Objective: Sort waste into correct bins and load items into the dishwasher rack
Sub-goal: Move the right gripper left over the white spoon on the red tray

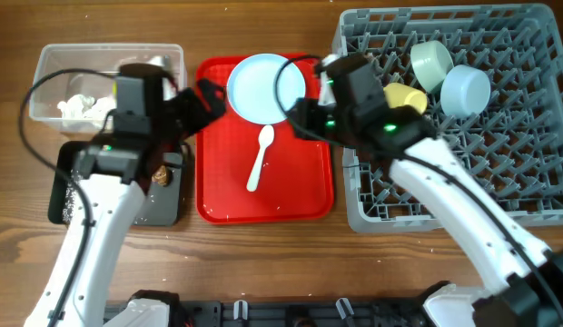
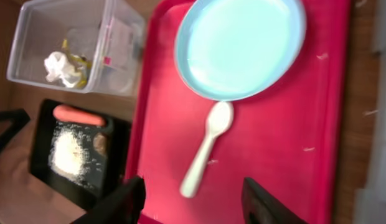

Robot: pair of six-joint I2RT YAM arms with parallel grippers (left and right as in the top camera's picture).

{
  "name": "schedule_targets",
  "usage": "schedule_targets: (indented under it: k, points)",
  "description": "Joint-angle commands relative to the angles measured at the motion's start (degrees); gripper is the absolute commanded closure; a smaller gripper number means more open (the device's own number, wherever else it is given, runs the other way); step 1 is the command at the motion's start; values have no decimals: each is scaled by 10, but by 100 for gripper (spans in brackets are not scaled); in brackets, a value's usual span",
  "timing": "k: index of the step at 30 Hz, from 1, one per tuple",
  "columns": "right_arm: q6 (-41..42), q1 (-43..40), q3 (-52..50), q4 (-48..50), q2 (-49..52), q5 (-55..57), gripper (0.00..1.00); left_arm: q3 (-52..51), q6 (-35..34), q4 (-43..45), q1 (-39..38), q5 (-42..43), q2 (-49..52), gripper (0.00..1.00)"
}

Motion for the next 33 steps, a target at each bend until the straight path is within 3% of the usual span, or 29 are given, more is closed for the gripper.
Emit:
schedule_targets:
  k: [1, 5, 13, 21, 23, 28, 33]
  points:
    - [72, 26, 2, 24, 51, -9, 46, 9, -16, -31, 68, -22, -9, 0]
    - [109, 39, 2, 30, 98, -10, 58, 9, -16, -68, 137, -22, -9, 0]
    - [134, 82, 2, 89, 197, 6, 62, 8, -16, -111, 168, -19, -5, 0]
    - [141, 127, 2, 109, 209, 73, 64, 8, -16, -110, 169, -20, -5, 0]
    - [140, 144, 2, 115, 210, 109, 69, 8, -16, -110, 169, -20, -5, 0]
    - [135, 191, 2, 145, 219, 166, 96, 8, -16, -110, 169, -20, -5, 0]
    - [97, 219, 2, 185, 240, 192, 96, 8, -16, -110, 169, -20, -5, 0]
